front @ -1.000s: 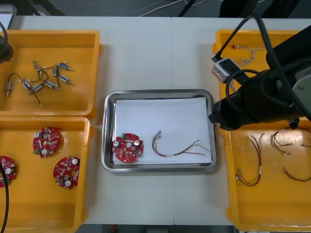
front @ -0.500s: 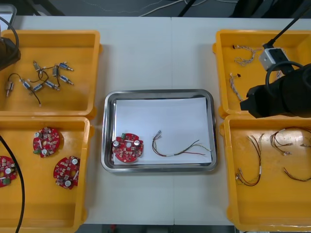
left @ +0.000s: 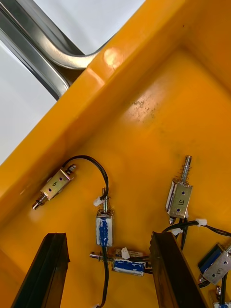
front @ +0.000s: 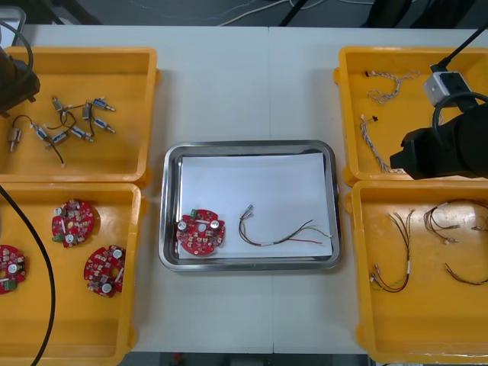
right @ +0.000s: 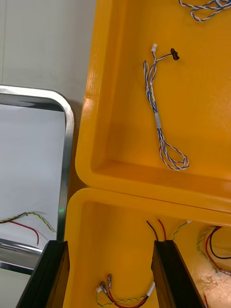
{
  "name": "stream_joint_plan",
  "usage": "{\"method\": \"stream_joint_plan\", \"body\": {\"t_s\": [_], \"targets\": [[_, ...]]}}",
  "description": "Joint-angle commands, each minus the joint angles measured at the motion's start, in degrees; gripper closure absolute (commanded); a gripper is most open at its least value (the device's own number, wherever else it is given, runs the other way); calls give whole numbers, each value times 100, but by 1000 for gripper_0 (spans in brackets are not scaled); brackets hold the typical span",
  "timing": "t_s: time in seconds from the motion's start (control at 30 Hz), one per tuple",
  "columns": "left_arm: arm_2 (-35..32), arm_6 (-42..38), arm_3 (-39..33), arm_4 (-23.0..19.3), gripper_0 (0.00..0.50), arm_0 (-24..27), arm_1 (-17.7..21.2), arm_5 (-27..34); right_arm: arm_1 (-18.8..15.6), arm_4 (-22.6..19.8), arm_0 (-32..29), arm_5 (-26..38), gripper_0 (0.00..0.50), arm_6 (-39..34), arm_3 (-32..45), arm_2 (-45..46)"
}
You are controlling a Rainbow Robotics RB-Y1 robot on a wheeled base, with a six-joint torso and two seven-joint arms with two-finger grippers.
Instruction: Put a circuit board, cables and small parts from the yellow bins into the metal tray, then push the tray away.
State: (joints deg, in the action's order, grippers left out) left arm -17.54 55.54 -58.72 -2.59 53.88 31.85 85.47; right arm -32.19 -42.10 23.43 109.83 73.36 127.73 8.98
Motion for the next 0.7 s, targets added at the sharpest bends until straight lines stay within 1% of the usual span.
{"method": "stream_joint_plan", "body": {"t_s": [0.03,0.17,0.27,0.47,0.7], "targets": [[-66,432,317,66,0,439,128,-277,-191,132,162,17,0,697,-248,227],[-30,441,467,75,0,456,172,-409,-191,290,215,17,0,1075,-459,227],[-4,458,581,110,0,491,207,-514,-191,369,259,17,0,1198,-582,218],[57,537,1187,294,0,667,278,-1015,-191,352,408,17,0,1303,-872,227],[93,608,1433,382,0,694,322,-1279,-191,334,505,17,0,1461,-1206,209]]}}
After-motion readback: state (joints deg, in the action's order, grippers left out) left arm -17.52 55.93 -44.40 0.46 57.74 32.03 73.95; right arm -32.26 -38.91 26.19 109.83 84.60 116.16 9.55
